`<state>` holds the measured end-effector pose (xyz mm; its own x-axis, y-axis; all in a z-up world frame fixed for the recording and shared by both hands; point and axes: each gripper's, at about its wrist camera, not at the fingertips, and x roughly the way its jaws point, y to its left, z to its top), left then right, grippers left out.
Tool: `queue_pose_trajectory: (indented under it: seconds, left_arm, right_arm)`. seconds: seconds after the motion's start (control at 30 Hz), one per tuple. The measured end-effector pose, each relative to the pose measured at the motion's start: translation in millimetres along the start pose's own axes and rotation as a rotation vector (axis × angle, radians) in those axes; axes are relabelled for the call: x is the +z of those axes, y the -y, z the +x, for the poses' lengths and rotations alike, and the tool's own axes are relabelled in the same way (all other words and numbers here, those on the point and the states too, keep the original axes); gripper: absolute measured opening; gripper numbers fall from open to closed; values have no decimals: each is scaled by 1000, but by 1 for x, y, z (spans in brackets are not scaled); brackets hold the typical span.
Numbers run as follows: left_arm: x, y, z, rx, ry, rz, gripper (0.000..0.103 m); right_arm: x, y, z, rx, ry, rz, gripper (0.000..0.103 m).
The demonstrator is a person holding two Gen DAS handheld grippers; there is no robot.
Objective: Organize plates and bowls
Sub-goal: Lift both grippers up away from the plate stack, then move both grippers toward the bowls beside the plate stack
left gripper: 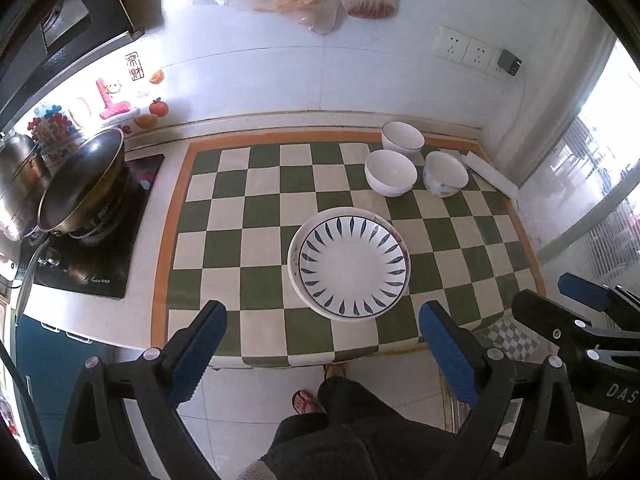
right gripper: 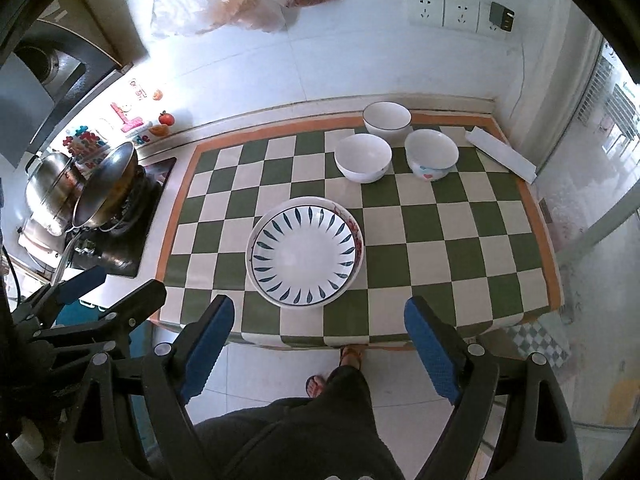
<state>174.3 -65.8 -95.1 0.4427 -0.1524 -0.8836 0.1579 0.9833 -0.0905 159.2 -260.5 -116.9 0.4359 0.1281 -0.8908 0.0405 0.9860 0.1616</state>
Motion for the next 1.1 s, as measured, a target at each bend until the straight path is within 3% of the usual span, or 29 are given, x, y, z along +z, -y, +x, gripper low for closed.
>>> queue_pose_trajectory:
  seconds: [0.23,0.3,0.43,0.57,0.67,0.77,0.97,1.07,1.1]
  left_arm:
    - [1,1,-9,-27,21,7,98]
    - [9,3,-10,-36,75,8,98]
    - [28,9,-2,-15,175,16,98]
    - [63,17,31,-9,180,7,98]
    - [97,20,80,48,98,-38,98]
    - [129,21,133,59,1,-80,98]
    - [180,33,232,31,-157,-84,96]
    - [198,34,282,-20,-250,-131,95]
    - [205,35,300,-40,-280,-138,90]
  right_arm:
    - [-8,2,-8,25,11,36,90]
    - [-6,10,-9,51,40,61,91]
    - [13,32,-3,62,120,85,91]
    - [47,66,30,68,114,136,91]
    - [80,96,72,70,68,174,91]
    - [112,122,122,93,-21,201,91]
    - [165,162,234,145,-199,247,82]
    - [186,175,288,170,-279,271,73]
    - [190,177,300,175,-297,275,68]
